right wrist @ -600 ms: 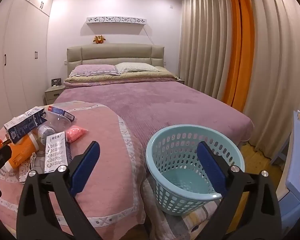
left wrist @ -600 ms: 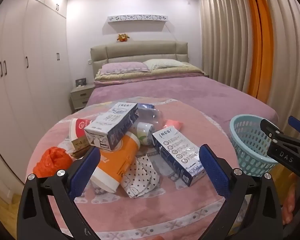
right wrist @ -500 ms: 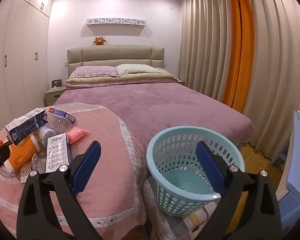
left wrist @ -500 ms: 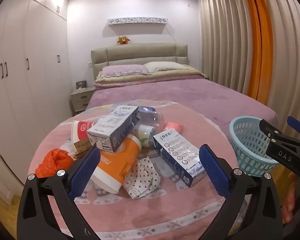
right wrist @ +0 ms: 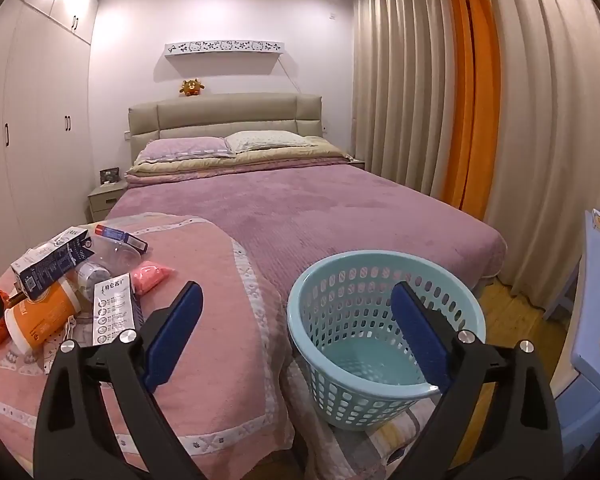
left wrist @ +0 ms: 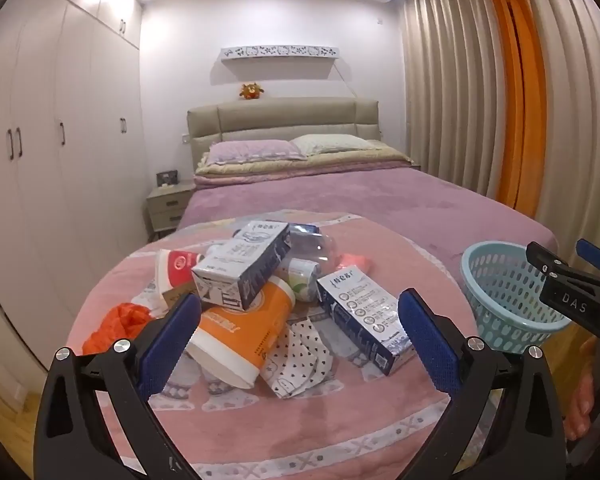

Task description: Collect trash

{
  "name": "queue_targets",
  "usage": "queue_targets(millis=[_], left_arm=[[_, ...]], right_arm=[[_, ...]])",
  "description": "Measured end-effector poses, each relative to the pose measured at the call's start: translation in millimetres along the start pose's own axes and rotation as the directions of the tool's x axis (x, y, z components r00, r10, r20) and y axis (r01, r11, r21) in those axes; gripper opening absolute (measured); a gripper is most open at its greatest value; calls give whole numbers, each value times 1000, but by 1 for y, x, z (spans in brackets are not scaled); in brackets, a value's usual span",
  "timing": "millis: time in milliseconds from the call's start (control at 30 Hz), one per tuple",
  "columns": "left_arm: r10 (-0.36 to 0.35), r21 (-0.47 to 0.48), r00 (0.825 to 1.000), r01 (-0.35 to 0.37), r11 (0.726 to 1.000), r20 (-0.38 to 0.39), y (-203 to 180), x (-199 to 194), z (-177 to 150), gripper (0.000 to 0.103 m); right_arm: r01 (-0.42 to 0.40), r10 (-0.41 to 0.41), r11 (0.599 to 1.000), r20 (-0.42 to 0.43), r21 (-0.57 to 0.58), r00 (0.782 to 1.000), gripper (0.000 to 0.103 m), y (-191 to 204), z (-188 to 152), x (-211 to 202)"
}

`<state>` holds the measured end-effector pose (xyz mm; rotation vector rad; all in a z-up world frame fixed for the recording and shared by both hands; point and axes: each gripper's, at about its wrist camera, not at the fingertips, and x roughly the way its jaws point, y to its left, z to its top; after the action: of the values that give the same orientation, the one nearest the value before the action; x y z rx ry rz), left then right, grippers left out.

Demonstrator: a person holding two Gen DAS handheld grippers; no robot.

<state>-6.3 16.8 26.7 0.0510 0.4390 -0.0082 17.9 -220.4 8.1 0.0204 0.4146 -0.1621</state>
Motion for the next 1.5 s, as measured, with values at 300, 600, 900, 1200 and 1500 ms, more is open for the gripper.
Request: queue_targets(millis=[300,600,900,1200,1500], left_arm=[[9,-7,1000,-9,1000,13,2,-8,-4,96],[1,-25,1000,-1,1000,12,10,-5,-9,96],[16,-53,1000,-14,998,19,23,-5,-11,96],[107,-79,994,-104,991,34,85,-11,-9,96],[136,-144,989,-144,979,-61,179,-9,-17,96]], right_arm=[[6,-6,1000,-4,-11,1000,90,7,-2,5],[0,0,1000,1,-30,1000,90,11,-2,3],[-3,4,998,6,-60,1000,87,20,-1,3],[-55,56,996,20,-66,998,85,33,5,-1],[-241,241,966,-10,-96,970,64,74,19,7]])
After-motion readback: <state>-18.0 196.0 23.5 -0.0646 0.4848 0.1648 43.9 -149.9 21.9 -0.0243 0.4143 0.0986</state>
